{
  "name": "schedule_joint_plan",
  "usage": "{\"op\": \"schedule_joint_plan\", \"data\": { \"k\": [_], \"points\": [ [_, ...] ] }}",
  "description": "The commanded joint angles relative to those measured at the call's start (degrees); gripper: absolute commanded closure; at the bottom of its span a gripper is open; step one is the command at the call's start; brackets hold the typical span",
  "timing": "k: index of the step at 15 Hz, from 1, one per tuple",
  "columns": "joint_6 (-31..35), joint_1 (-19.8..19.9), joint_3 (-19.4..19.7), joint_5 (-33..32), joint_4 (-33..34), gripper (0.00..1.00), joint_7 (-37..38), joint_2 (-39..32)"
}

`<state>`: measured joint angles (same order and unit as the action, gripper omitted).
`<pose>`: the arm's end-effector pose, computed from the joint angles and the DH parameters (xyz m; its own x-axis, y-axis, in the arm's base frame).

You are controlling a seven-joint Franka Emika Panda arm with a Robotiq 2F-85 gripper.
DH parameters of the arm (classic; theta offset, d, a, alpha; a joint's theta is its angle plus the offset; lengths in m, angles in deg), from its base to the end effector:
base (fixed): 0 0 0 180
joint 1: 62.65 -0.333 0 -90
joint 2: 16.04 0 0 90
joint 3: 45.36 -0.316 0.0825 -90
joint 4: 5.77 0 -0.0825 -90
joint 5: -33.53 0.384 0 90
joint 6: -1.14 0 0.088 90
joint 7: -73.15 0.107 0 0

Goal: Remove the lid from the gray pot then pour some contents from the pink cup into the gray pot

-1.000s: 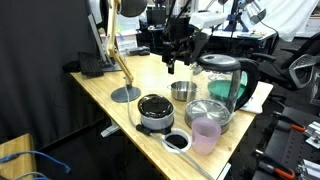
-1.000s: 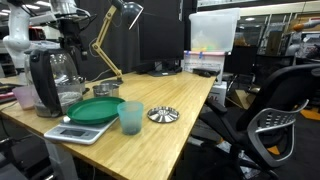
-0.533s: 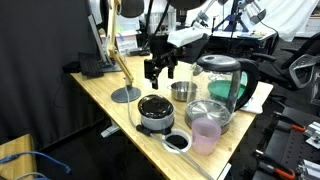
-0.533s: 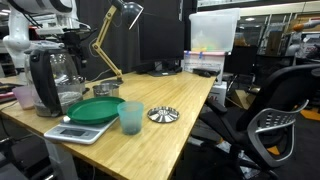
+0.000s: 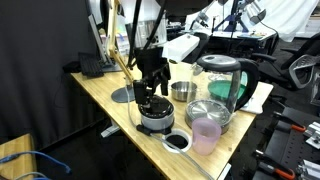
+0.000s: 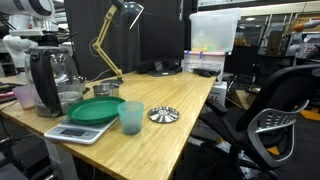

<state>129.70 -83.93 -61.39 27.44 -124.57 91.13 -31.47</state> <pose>0.4600 0.3430 0.2975 0.9181 0.3879 -0.0810 0.3912 -0.9198 0.0300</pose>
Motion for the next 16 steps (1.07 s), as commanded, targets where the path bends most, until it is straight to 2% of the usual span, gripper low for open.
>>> {"op": "schedule_joint_plan", "data": {
  "k": [1,4,7,16],
  "points": [
    [-1.4,-1.0,0.8,-1.8,0.5,0.00,0.1,0.4],
    [-0.1,-1.0,3.0,-7.3,0.6,0.00,1.5,1.5],
    [-0.3,-0.1,4.3,-9.3,2.0,0.00,0.9,1.4],
    [-0.8,2.4,4.2,-3.7,2.7,0.00,-2.9,-1.0]
  ]
}}
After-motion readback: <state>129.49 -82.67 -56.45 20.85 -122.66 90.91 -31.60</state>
